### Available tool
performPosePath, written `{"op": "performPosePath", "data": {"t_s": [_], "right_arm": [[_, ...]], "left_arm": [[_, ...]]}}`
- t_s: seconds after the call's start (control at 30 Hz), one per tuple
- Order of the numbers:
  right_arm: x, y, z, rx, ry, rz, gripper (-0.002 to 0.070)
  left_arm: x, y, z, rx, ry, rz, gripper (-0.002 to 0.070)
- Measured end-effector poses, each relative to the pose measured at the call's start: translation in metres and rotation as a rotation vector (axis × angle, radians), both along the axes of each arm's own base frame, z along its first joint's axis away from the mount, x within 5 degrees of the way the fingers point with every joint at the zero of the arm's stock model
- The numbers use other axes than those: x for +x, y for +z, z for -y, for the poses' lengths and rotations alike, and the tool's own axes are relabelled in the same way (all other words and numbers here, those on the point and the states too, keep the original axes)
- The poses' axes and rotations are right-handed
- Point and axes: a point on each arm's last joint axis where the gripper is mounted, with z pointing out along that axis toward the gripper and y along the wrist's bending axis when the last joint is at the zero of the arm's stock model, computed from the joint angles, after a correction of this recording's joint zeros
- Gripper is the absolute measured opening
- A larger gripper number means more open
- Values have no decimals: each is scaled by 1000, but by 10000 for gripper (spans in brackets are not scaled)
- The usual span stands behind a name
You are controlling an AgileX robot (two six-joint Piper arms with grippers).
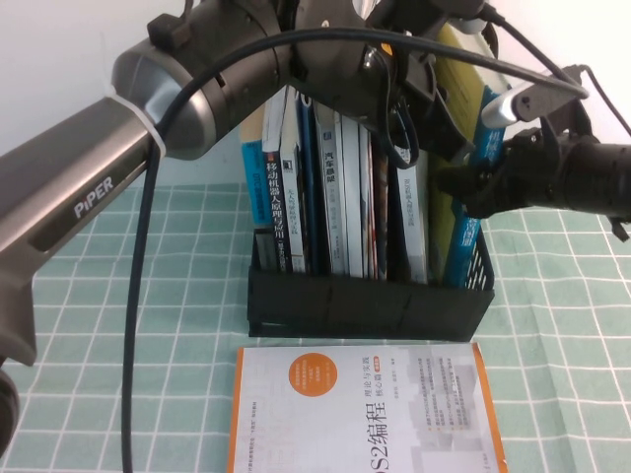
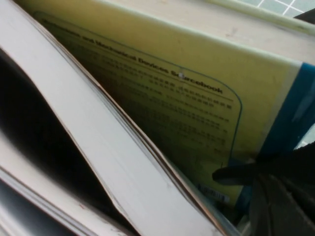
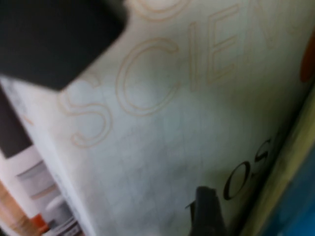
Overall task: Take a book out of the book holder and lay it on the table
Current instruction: Pick up the right side book from the book shelf
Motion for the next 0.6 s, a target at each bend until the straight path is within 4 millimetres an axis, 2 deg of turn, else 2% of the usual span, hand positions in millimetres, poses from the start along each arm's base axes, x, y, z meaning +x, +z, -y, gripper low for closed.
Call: {"op": "performPosePath", "data": {"t_s": [0.2,0.6], "right_arm": [[10,0,-5,4,34,26,442],[15,2,-6,-7,49,50,441]], "left_arm": [[2,0,0,-3,5,19,-4],[2,1,0,-3,6,22,-4]]}}
